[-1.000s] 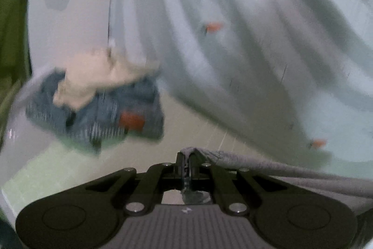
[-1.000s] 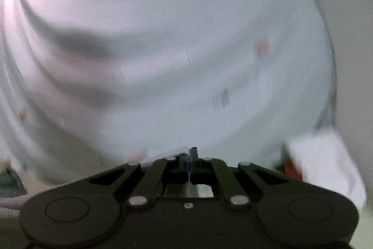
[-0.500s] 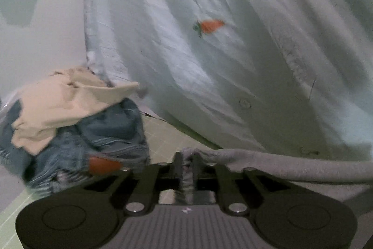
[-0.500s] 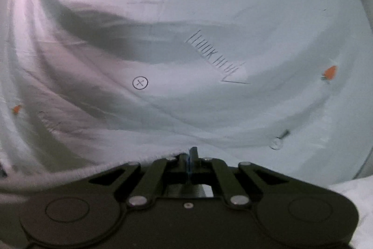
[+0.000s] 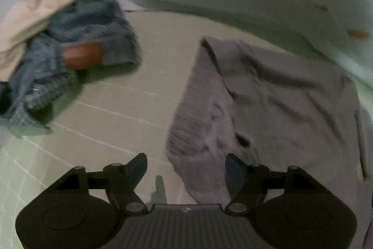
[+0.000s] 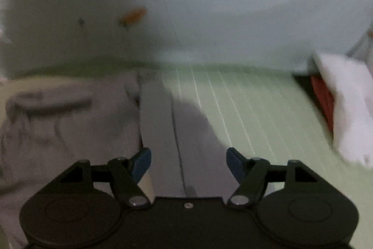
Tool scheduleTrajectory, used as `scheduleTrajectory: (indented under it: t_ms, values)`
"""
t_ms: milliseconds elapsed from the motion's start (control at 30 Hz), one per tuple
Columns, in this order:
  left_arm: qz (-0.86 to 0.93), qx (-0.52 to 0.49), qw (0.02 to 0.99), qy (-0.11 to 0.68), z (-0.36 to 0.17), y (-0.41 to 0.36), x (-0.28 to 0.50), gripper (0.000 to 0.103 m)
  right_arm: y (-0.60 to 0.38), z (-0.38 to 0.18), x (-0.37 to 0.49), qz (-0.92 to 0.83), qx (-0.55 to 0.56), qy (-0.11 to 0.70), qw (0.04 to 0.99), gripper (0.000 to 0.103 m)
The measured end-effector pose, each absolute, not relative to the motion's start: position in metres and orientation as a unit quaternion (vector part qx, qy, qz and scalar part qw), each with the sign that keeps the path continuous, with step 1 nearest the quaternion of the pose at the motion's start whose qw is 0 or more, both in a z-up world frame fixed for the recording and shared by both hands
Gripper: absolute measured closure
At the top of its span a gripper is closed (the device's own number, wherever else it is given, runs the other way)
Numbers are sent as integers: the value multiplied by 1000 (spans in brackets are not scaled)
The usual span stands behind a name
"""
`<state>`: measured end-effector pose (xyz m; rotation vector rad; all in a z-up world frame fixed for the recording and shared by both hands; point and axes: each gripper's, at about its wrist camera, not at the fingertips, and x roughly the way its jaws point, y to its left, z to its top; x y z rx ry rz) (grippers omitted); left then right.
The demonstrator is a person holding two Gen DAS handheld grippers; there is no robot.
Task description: Fold clothes
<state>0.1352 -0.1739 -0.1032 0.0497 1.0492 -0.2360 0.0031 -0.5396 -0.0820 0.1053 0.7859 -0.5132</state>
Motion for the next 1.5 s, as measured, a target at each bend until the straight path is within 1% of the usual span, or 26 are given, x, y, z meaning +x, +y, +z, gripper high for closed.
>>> scheduleTrajectory:
  t_ms: [100,133,167,200,233,333,433,600,667,700,733,767,800,833,967,1033,1133,1167,1233,1267,1300,1333,1367,1400,1467,1500]
  values:
    - [-109,17,852,511,-115,-180,139,25,-541,-89,-16,-260,76,394,878,31]
    - [-107,13,852,513,-117,-181,142,28,-542,-91,-22,-264,84,400,874,31]
    - [-111,10,850,515,-119,-182,145,50,-541,-92,-26,-266,88,401,872,31]
    - [-114,9,847,519,-121,-183,147,64,-544,-92,-26,-268,90,400,872,31]
    - [-110,12,845,523,-123,-184,149,89,-547,-90,-25,-272,92,399,871,31]
    - [-96,3,850,519,-121,-179,151,92,-549,-92,-28,-276,101,400,868,31]
    - [-40,0,865,501,-111,-158,145,93,-548,-96,-33,-263,98,409,868,31]
    - [78,-1,873,481,-103,-94,136,93,-530,-105,-44,-213,78,434,872,28]
    - [114,-26,865,489,-104,-70,132,93,-524,-111,-45,-207,66,444,870,30]
    - [125,-37,861,492,-105,-62,129,93,-521,-114,-44,-206,59,448,868,39]
    - [132,-45,858,495,-107,-56,126,93,-521,-115,-45,-203,55,449,869,55]
    - [134,-49,856,497,-109,-54,124,93,-521,-115,-45,-200,53,448,870,64]
    - [134,-50,854,499,-112,-51,122,93,-522,-115,-45,-196,51,447,871,86]
    - [134,-49,853,501,-114,-50,121,93,-522,-115,-45,-193,49,446,873,101]
    - [136,-45,851,506,-118,-53,120,92,-538,-94,-44,-210,6,418,884,101]
    - [137,-46,849,507,-118,-53,120,92,-558,-71,-36,-235,-45,393,888,101]
    - [138,-47,847,511,-119,-52,121,93,-603,-27,-11,-289,-97,335,892,101]
    - [138,-48,847,512,-120,-51,121,92,-615,-11,-4,-302,-98,310,896,101]
    - [140,-55,845,513,-120,-50,120,92,-632,26,5,-319,-85,232,915,100]
    - [142,-59,844,514,-120,-50,119,92,-633,31,8,-323,-79,218,917,99]
    - [144,-62,842,516,-121,-49,118,92,-634,35,12,-328,-73,210,918,87]
    - [146,-63,841,518,-122,-49,117,92,-635,38,15,-333,-68,202,918,64]
    - [148,-65,839,519,-123,-48,116,92,-636,41,19,-338,-62,194,919,55]
    - [149,-65,838,521,-124,-48,116,91,-635,32,20,-342,-52,213,914,48]
    - [150,-62,837,522,-125,-50,115,90,-635,5,19,-346,-20,262,901,46]
    - [150,-60,837,523,-125,-51,115,90,-635,-13,13,-342,13,290,894,45]
